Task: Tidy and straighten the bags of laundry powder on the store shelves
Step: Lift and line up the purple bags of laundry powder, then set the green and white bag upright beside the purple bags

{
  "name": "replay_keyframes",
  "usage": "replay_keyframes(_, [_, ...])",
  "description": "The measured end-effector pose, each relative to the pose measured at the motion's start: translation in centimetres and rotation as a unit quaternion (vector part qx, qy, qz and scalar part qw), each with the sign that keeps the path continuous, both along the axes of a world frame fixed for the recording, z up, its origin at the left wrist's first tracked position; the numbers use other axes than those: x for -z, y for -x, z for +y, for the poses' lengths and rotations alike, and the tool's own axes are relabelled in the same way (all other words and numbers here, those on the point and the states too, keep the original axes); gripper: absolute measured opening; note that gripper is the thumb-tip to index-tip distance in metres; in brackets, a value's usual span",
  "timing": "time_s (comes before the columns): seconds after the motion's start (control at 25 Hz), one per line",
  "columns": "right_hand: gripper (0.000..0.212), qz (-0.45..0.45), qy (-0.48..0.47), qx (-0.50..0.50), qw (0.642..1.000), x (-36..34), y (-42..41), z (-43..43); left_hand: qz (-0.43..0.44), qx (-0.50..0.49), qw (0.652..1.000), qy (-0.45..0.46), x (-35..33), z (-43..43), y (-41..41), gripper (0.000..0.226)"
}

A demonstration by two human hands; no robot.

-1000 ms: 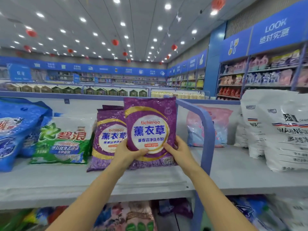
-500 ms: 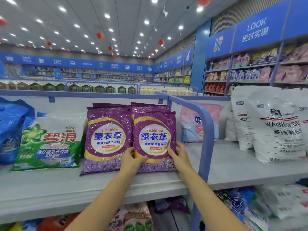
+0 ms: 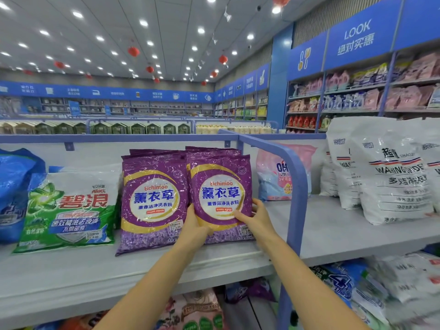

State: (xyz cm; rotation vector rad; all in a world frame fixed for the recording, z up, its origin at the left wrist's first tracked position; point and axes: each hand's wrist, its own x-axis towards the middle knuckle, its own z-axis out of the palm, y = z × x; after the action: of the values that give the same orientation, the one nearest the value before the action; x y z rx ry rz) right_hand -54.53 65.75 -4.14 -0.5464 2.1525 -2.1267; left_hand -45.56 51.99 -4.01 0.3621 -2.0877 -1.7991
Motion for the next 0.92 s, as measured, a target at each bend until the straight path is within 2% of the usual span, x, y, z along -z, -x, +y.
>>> replay_keyframes(0.24, [0.068, 0.072, -0.049, 0.055, 0.995, -0.2, -0.8, -0.5, 0.039, -0.016, 0.997, 0.066, 0.0, -0.2, -0.3, 0.101])
replay_keyframes(0.36, [0.074, 0.142, -0.109, 0.112, 0.977, -1.4, -1.6, -0.6, 0.047, -0.02, 0.996, 0.072, -0.6, 0.2, -1.2, 0.097])
replay_keyframes(0.48, [0.065, 0.228, -0.105, 0.133, 0.959, -2.8, -2.9, -0.6, 0.071, -0.044, 0.99, 0.111, -1.3, 0.4, -2.8, 0.083])
replay_keyframes(0.6, [0.056, 0.273, -0.115, 0.079, 0.952, -3.4, -5.3, -1.4, 0.083, -0.103, 0.977, 0.166, -1.2, -0.4, -5.9, 0.071])
replay_keyframes(0.72, [0.045, 0.311, -0.123, -0.021, 0.942, -3.3, -8.8, -2.9, 0.07, -0.165, 0.962, 0.208, -0.6, -1.3, -10.7, 0.058])
replay_keyframes(0.92, [0.045, 0.363, -0.146, -0.154, 0.907, -2.0, -16.1, -8.8, -0.001, -0.282, 0.906, 0.316, 0.3, -4.7, -21.5, 0.056])
